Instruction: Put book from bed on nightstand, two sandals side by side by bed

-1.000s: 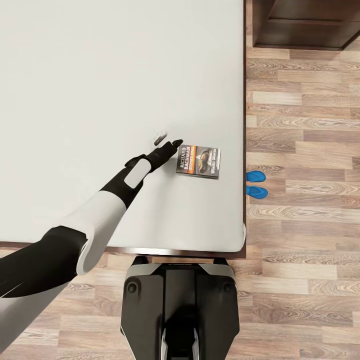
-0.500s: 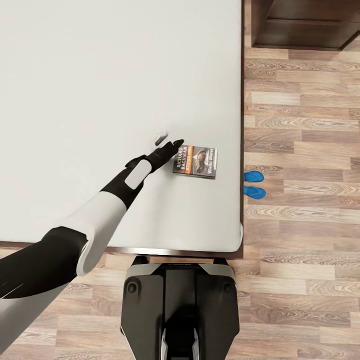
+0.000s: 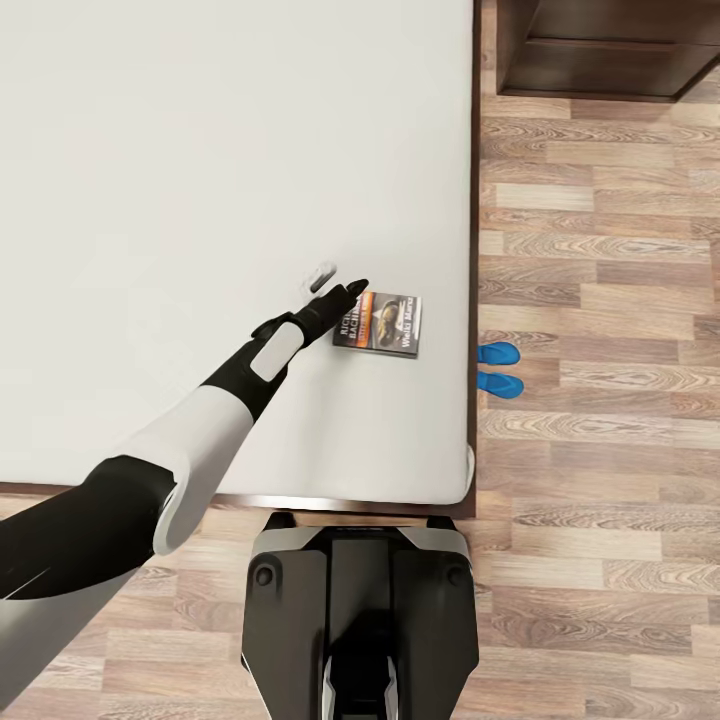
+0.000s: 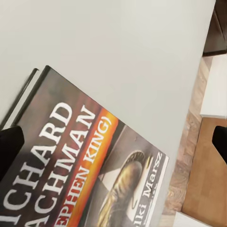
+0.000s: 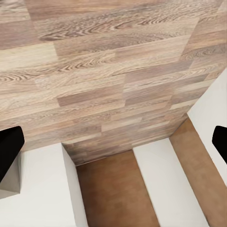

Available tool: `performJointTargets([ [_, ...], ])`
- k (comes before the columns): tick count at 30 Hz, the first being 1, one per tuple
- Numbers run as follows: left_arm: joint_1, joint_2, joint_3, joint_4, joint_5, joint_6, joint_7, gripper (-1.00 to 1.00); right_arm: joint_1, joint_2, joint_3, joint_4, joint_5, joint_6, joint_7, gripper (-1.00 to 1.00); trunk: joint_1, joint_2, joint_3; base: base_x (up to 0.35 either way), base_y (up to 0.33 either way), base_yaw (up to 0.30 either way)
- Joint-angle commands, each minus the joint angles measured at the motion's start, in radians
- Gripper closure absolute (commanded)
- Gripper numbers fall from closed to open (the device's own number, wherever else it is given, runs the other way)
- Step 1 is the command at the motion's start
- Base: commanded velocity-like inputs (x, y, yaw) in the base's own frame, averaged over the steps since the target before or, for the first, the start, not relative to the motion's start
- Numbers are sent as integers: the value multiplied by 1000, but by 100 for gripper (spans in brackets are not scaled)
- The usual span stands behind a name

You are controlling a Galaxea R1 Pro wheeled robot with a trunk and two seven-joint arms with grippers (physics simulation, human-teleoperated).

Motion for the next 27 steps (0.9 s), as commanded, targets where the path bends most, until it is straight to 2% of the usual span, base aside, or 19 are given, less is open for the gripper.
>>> performJointTargets([
  [1, 0, 0, 0, 0, 6, 2, -2, -100, 0, 0, -8, 2, 10, -4, -3, -100, 1, -2, -1, 0, -25, 0],
  [27, 2, 0, -2, -1, 6, -3, -3, -100, 0, 1, -8, 2, 10, -4, -3, -100, 1, -2, -1, 0, -5, 0],
])
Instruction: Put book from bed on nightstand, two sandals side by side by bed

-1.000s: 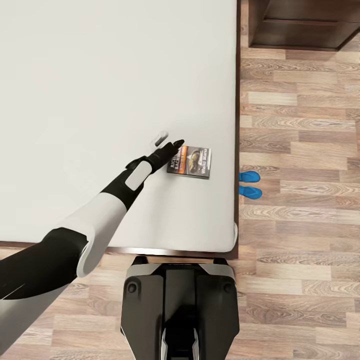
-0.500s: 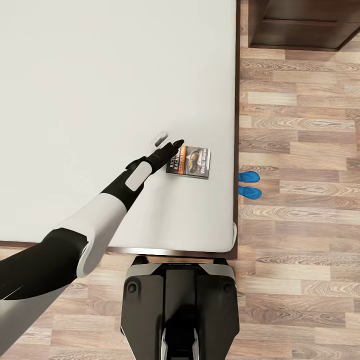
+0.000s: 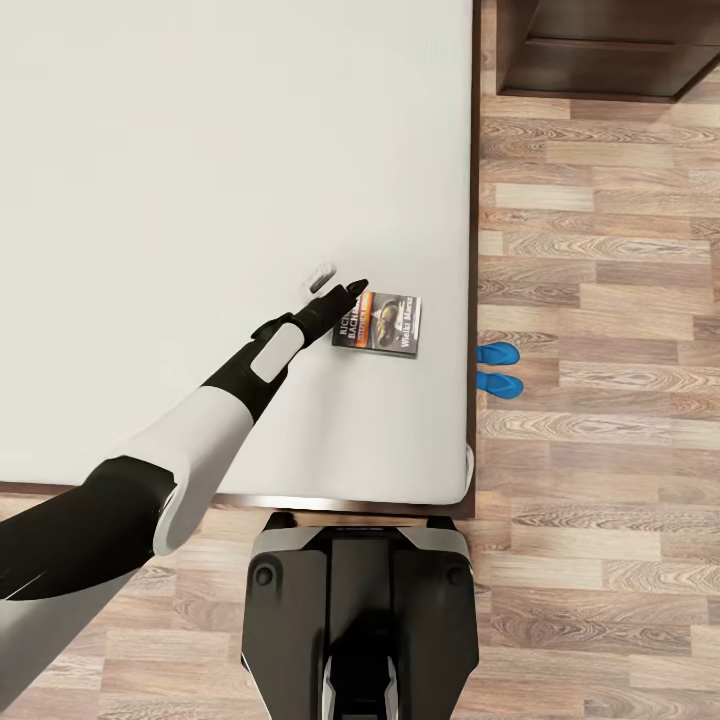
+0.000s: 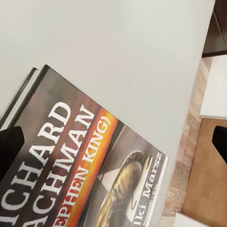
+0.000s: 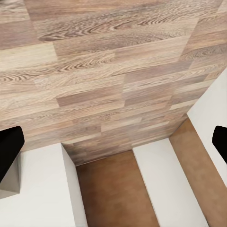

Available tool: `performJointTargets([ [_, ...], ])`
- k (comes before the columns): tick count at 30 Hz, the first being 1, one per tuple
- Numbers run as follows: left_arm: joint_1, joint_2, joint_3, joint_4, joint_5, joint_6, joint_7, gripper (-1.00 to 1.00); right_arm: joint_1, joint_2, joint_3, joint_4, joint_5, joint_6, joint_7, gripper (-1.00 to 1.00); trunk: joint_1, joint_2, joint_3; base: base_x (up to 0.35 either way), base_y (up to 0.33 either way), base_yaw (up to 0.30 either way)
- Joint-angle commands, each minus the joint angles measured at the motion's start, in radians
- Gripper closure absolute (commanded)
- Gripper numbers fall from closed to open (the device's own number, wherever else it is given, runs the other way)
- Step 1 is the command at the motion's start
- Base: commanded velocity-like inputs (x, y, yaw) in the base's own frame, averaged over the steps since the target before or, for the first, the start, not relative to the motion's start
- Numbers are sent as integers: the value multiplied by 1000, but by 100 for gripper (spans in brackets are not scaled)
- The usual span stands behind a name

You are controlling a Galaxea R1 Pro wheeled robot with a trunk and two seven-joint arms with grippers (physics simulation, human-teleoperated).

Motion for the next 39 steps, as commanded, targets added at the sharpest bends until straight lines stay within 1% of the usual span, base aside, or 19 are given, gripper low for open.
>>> performJointTargets([
  [1, 0, 0, 0, 0, 6, 3, -2, -100, 0, 0, -8, 2, 10, -4, -3, -100, 1, -1, -1, 0, 0, 0],
  [10, -1, 0, -4, -2, 6, 3, -1, -100, 0, 0, -8, 2, 10, -4, -3, -100, 1, -1, -1, 0, 0, 0],
  [31, 6, 0, -10, -48, 5, 5, 4, -100, 0, 0, -8, 2, 10, -4, -3, -100, 1, -1, -1, 0, 0, 0],
  [35, 13, 0, -20, -68, 4, 5, 8, -100, 0, -1, -8, 2, 10, -4, -3, -100, 1, -1, -1, 0, 0, 0],
  [39, 20, 0, -43, -88, 4, 5, 12, -100, 0, -1, -9, 2, 10, -4, -3, -100, 1, -1, -1, 0, 0, 0],
])
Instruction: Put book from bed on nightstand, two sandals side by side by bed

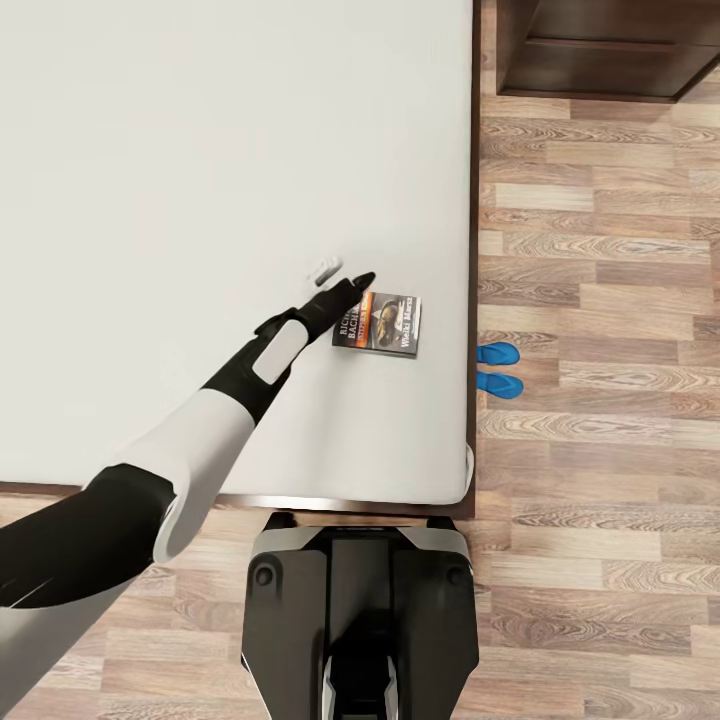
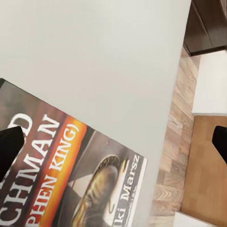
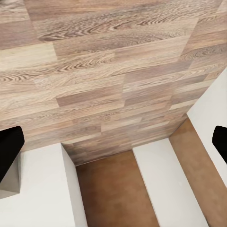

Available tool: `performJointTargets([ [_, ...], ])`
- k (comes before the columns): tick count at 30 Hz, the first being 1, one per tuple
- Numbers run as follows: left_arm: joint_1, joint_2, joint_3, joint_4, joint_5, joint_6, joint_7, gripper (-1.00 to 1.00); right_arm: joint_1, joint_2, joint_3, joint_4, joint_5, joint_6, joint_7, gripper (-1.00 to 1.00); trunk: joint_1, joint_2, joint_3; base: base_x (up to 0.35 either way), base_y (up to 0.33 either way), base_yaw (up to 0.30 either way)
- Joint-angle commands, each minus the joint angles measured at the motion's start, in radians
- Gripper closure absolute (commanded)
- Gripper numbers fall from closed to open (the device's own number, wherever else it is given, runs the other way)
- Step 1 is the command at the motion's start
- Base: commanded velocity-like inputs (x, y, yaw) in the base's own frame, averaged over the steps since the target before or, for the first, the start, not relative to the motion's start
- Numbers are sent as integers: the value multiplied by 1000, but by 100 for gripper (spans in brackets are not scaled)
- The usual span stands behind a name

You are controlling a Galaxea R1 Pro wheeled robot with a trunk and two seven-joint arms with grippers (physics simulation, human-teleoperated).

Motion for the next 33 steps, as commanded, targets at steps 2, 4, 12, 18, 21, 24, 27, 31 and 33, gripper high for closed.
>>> performJointTargets([
  [2, 1, 0, -4, -2, 6, 4, -1, -100, 0, 0, -9, 2, 10, -4, -3, -100, 1, -1, -1, 0, 0, 0],
  [4, 2, 0, -10, -5, 7, 4, 0, -100, 0, 0, -8, 2, 10, -4, -3, -100, 1, -1, -1, 0, 0, 0],
  [12, 4, 0, -18, -5, 8, 3, 1, -100, 0, 0, -8, 2, 10, -4, -3, -100, 1, -1, -1, 0, 0, 0],
  [18, 4, 1, -19, -2, 9, 2, 1, -100, 0, 0, -9, 3, 10, -4, -3, -100, 1, -1, -1, 0, 0, 0],
  [21, 4, 1, -19, -1, 10, 2, 1, -100, 0, 0, -9, 2, 10, -4, -3, -100, 1, -1, -1, 0, 0, 0],
  [24, 4, 1, -19, -1, 10, 2, 0, -100, 0, 0, -9, 2, 10, -4, -3, -100, 1, -1, -1, 0, 0, 0],
  [27, 4, 1, -17, 0, 12, 3, -3, -100, 0, 0, -9, 3, 10, -4, -3, -100, 1, -1, -1, 0, 0, 0],
  [31, 4, 2, -17, 0, 12, 4, -5, -100, 0, 0, -8, 2, 10, -4, -3, -100, 1, -1, -1, 0, 0, 0],
  [33, 4, 2, -16, 0, 14, 5, -7, -100, 0, 0, -8, 2, 10, -4, -3, -100, 1, -1, -1, 0, 0, 0],
])
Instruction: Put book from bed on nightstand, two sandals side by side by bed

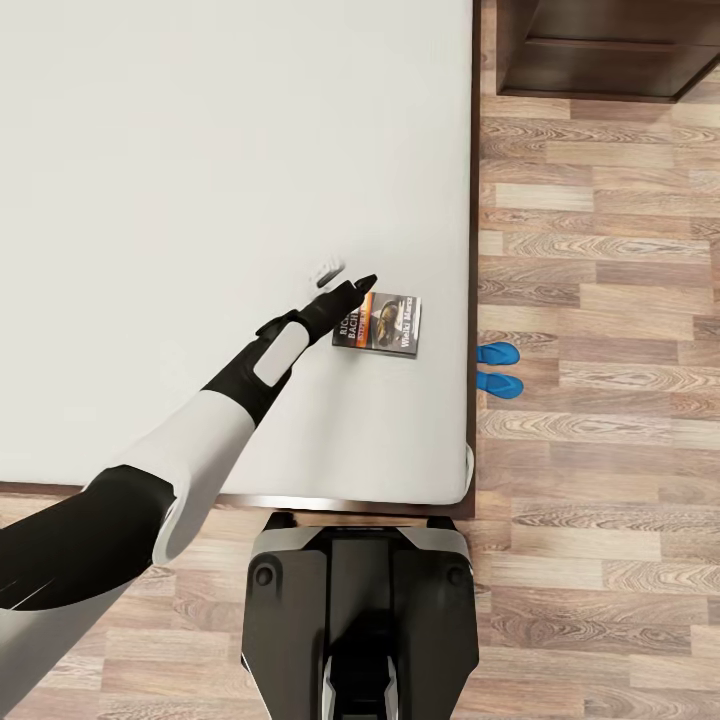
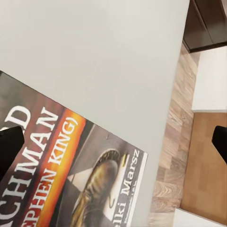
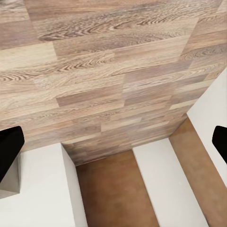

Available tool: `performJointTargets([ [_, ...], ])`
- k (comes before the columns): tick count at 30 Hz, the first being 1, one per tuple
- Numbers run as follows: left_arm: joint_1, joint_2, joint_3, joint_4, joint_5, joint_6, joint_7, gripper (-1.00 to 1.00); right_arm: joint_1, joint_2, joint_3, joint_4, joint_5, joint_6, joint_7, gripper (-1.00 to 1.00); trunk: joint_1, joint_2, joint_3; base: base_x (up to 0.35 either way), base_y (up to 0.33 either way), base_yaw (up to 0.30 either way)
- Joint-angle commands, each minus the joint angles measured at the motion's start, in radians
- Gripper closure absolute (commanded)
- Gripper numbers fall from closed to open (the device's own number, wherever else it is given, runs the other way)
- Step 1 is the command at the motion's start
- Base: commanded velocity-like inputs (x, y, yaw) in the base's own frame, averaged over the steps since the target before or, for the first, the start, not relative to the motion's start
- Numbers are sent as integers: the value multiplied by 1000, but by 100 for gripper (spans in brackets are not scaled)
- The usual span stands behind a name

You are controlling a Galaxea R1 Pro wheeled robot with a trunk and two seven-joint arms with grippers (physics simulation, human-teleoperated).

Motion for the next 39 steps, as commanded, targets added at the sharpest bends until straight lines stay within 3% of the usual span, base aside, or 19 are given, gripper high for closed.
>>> performJointTargets([
  [1, 0, 1, -1, 0, 9, 4, -2, -100, 0, 0, -9, 2, 10, -4, -3, -100, 1, -1, -1, 0, 0, 0],
  [18, 0, 2, -1, 9, 12, 2, -4, -100, 0, 0, -8, 2, 10, -4, -3, -100, 1, -1, -1, 0, 0, 0],
  [28, 0, 1, -1, 89, 12, -19, -4, -100, 0, 1, -8, 2, 10, -4, -3, -100, 1, -1, -1, 0, 0, 0],
  [39, 0, 1, 3, 115, 16, -45, -5, -100, 0, 0, -9, 2, 10, -4, -3, -100, 1, -1, -1, 0, 0, 0],
])
